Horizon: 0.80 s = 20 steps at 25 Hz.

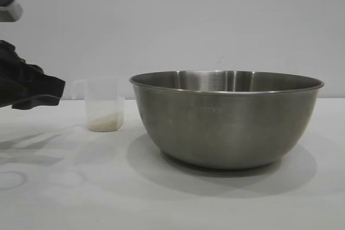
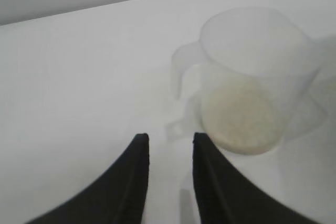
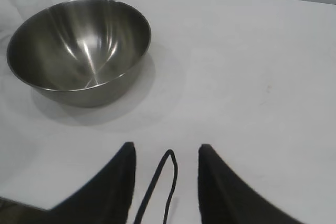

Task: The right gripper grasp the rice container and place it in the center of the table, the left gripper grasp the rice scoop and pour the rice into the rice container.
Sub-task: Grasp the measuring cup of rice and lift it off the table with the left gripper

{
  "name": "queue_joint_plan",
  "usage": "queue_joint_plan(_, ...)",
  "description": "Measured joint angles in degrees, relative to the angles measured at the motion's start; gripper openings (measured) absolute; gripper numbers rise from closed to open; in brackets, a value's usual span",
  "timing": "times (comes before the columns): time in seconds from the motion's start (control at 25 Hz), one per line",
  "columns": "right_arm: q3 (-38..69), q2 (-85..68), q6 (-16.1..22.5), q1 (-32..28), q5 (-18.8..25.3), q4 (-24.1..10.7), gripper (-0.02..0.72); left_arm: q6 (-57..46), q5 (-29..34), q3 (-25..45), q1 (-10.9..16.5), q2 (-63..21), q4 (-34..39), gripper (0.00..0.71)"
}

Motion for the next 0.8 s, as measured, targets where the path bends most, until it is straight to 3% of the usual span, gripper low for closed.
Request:
queue_joint_plan(0.64,0.0,0.0,0.0,0.0,0.0,0.0,0.232,0.0,0.0,-10.2,0.0,3.6,-1.5,0.162)
queue_joint_plan(0.8,0.0,0.0,0.0,0.0,0.0,0.0,0.232,0.0,0.0,-10.8,0.0,3.7,-1.5,0.000)
